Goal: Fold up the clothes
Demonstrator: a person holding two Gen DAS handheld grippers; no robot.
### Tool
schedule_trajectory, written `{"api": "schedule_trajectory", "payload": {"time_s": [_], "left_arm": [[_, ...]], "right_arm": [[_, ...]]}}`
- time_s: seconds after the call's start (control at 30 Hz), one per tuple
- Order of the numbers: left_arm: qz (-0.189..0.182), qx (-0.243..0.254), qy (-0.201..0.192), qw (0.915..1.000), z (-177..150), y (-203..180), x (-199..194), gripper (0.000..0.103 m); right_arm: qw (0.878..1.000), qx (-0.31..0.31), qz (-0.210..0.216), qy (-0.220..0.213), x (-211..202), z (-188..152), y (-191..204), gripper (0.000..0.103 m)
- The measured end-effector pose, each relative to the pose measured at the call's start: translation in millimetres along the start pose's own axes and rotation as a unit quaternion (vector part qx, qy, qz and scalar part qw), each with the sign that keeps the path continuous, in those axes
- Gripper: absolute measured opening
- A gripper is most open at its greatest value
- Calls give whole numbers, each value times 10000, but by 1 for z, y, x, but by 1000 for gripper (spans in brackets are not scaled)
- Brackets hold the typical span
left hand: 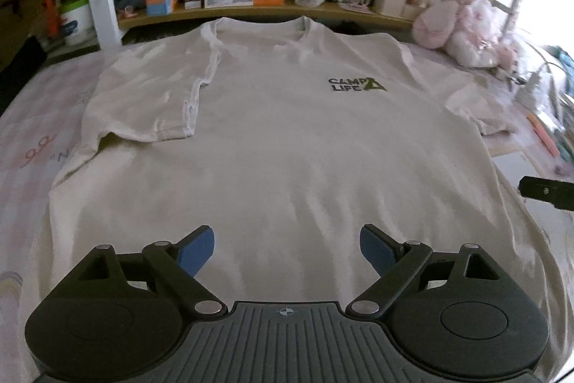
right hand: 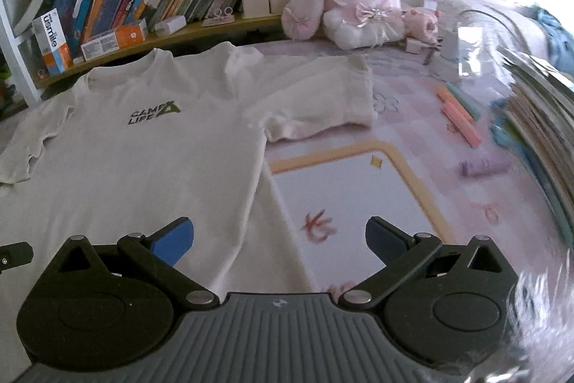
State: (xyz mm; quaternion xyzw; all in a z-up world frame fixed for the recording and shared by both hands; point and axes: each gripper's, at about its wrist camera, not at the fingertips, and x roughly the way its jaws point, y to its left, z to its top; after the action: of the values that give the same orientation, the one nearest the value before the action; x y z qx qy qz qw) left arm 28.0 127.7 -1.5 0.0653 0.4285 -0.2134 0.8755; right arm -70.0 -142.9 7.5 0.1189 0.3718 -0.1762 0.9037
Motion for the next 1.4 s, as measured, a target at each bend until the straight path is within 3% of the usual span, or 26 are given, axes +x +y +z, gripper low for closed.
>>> {"api": "schedule_trajectory", "payload": {"time_s": [0.2,0.37,0.5,0.57,0.7,0.77,0.8,0.87,1.07,1.17,1.23,1.3,1.4], "left_arm": [[300,-204,110,9993,0,-36,11,91],[534,-221,297,9979,-8,-60,15,91],[739,-215,354,9964,-11,-71,13,91],[824,-243,369,9956,-11,-73,12,91],[947,-306,425,9941,-10,-75,11,91],[951,-296,453,9940,-10,-76,11,91],[947,-283,468,9940,-10,-76,12,91],[913,-221,493,9944,-9,-78,13,91],[822,-157,471,9954,-14,-70,10,91],[778,-135,454,9958,-17,-65,8,91],[749,-121,442,9961,-19,-61,7,91],[721,-107,431,9964,-20,-58,5,91],[729,-212,412,9963,-22,-45,1,91]], "right_arm": [[9992,-3,387,-10,35,34,-46,99],[9971,205,717,133,72,65,-83,68],[9928,735,908,252,100,88,-108,59],[9891,1036,983,371,113,96,-117,49],[9772,1659,1237,481,124,101,-130,45],[9758,1756,1218,462,126,103,-132,36],[9775,1721,1130,457,127,105,-131,32],[9835,1528,844,478,130,110,-127,14],[9983,376,319,324,130,110,-100,6],[9946,921,383,273,129,117,-107,4],[9932,1068,454,-72,118,130,-100,4],[9944,684,622,-503,101,146,-74,4],[9879,-567,1136,-891,82,157,-4,4]]}}
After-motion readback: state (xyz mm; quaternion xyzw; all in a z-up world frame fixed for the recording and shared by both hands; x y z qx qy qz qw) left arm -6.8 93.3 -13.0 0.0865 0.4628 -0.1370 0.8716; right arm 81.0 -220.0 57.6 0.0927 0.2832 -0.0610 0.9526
